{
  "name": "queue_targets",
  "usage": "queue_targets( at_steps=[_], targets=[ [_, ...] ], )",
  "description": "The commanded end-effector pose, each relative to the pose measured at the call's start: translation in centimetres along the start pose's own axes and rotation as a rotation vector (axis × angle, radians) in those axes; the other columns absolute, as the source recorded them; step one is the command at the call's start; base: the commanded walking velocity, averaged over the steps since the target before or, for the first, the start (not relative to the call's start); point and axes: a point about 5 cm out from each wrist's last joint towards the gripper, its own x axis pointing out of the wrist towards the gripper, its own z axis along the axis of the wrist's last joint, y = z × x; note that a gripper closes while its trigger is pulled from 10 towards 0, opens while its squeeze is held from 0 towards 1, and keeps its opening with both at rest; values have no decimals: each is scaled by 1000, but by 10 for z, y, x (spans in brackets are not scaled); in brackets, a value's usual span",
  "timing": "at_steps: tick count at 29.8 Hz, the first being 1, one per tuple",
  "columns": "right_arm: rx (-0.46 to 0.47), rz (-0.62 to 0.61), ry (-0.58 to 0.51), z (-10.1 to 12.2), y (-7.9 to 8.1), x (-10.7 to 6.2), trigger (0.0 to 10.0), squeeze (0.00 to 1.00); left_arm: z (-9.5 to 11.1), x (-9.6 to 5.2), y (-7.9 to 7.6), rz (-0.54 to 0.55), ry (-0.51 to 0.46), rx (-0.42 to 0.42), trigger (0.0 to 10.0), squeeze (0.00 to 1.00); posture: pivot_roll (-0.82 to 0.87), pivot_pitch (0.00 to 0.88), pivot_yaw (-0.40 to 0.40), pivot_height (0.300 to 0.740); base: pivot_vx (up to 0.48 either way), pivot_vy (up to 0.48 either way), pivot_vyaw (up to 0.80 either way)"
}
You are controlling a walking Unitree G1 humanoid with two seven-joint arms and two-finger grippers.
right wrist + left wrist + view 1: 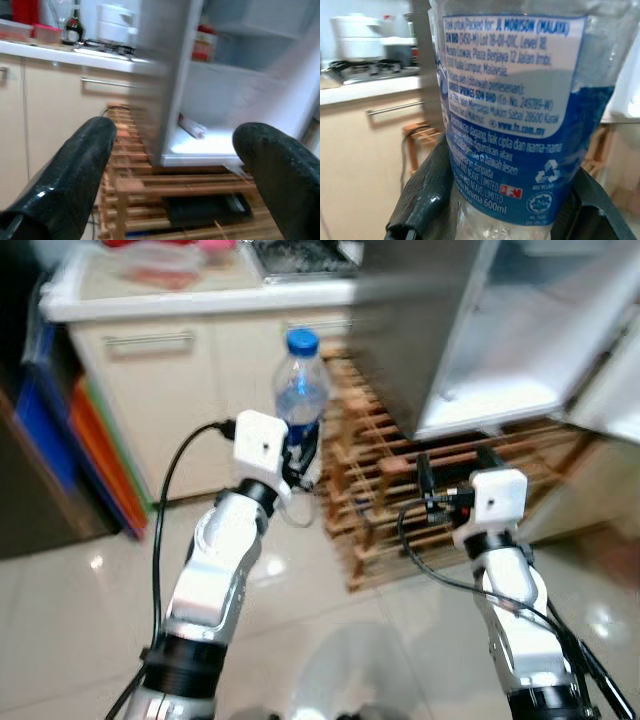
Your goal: Restocking fridge
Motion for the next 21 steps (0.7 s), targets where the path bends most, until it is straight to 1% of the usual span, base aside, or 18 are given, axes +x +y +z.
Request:
queue_targets(
  at_steps=[1, 7, 11, 12, 14, 15, 16, 20, 21],
  targets=[
    [-16, -13, -10, 3, -6, 2, 10000, 0, 10, 3, -4, -20, -49, 5, 10000, 0, -71, 1, 7, 731, 0, 0, -600],
    [-18, -16, -12, 3, -7, 2, 10000, 0, 10, 7, -4, -18, -49, 6, 10000, 0, -75, 2, 8, 731, 0, 0, -596],
    [-27, 5, -26, 5, -4, 1, 10000, 0, 8, 8, -1, -1, -41, 20, 10000, 0, -77, 4, 9, 731, 0, -474, -586],
    [-24, 43, -48, 8, 2, -1, 10000, 0, 7, 9, 2, 13, -39, 18, 10000, 0, -81, 6, 10, 726, 0, -472, 0],
    [-24, 64, -51, 9, 5, -2, 10000, 0, 6, 10, 3, 22, -38, 18, 10000, 0, -82, 6, 10, 726, 0, -469, 0],
    [-21, 85, -45, 8, 7, -3, 10000, 0, 4, 10, 4, 35, -28, 4, 10000, 0, -82, 5, 9, 726, 0, 0, 0],
    [-22, 97, -43, 7, 9, -3, 10000, 0, 3, 12, 5, 43, -14, 13, 10000, 0, -82, 3, 8, 726, 0, 0, 0],
    [-27, 101, -45, 8, 8, -2, 10000, 0, 3, 14, -1, -19, -16, -6, 10000, 0, -85, 2, 9, 726, 0, 0, 0],
    [-28, 100, -46, 8, 8, -2, 10000, 0, 3, 15, -2, -28, -23, -9, 10000, 0, -85, 2, 9, 726, 277, 0, 0]
  ],
)
